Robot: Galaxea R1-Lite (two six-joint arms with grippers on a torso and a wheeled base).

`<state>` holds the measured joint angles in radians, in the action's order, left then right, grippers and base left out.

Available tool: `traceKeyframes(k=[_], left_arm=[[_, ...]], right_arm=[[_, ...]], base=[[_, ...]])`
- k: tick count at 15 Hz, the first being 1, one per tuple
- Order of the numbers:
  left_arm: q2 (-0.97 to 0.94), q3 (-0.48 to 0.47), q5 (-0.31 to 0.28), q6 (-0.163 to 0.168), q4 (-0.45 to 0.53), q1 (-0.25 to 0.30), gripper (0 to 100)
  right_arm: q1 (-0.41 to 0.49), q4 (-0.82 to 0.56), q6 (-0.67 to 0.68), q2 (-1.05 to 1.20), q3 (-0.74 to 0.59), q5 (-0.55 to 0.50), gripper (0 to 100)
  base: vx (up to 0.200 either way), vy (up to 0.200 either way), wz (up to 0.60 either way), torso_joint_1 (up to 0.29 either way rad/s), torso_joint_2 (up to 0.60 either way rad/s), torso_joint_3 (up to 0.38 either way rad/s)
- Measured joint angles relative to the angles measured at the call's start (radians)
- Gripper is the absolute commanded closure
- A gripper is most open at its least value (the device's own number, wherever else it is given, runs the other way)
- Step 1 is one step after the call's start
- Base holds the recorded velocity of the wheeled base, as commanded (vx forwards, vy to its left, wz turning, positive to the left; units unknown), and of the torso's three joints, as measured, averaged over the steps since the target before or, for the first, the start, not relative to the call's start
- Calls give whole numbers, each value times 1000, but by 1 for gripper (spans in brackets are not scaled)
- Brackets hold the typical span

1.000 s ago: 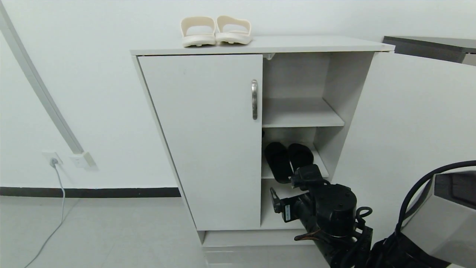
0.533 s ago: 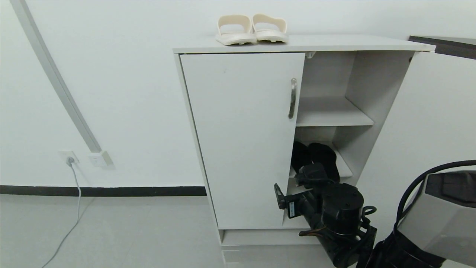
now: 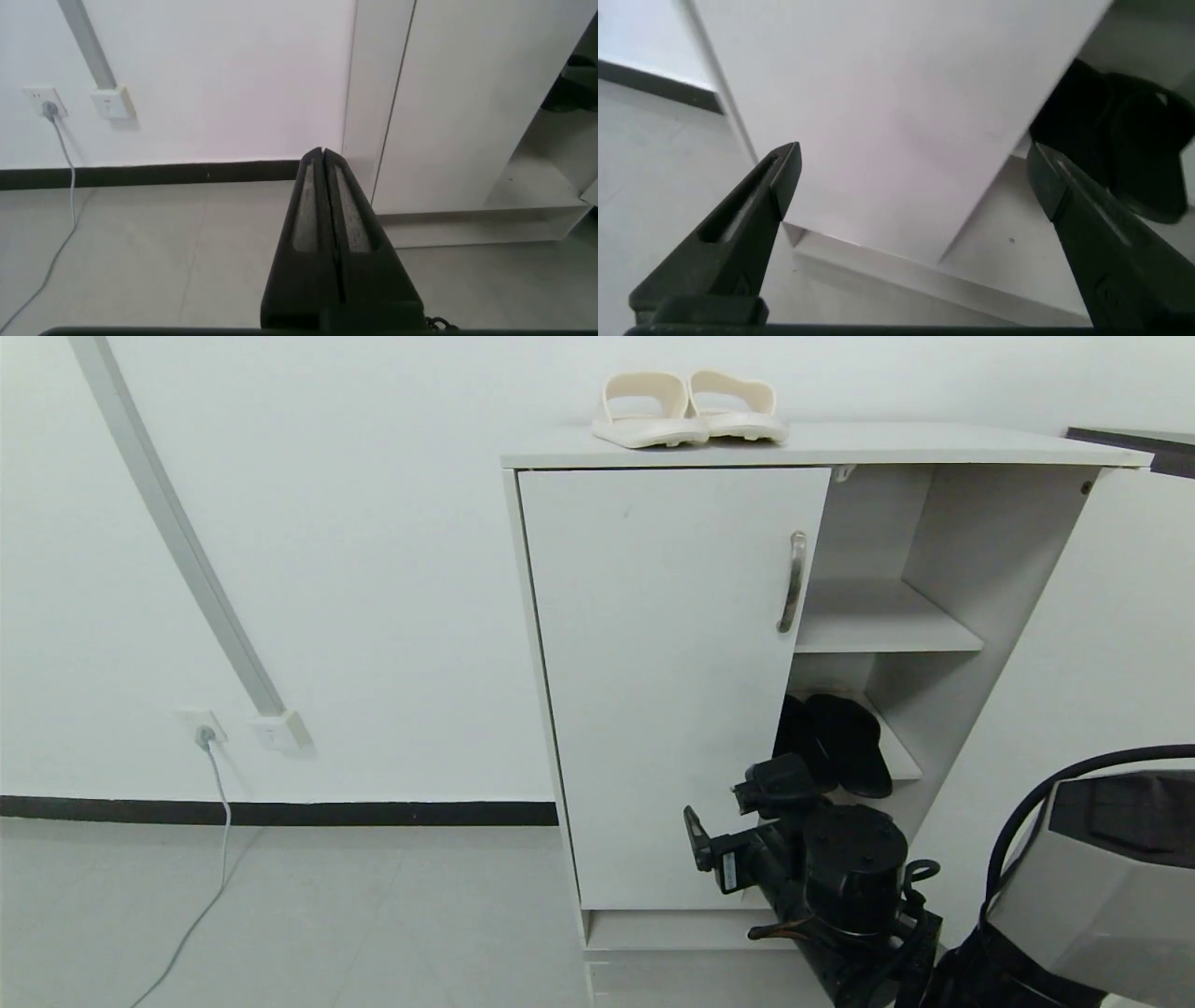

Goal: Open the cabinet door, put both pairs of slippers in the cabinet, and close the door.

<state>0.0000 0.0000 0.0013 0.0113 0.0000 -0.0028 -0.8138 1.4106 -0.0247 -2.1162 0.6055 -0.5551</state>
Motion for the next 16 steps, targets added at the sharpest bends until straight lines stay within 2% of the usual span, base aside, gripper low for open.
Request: traceKeyframes(k=[6,9,16], left_arm=[[1,0,0,-1,0,0,100],[1,0,0,-1,0,1,100],[2,0,0,-1,0,1,100]], right_arm=[[-4,99,-65,-25,3,6,0],[8,117,-66,-44,3,8,0],[15,132,-66,-65,0,9,0]], base=[[0,0,0,0,-13,-9],[0,0,0,9,-188,-298],[0,0,0,81,-484,-358]])
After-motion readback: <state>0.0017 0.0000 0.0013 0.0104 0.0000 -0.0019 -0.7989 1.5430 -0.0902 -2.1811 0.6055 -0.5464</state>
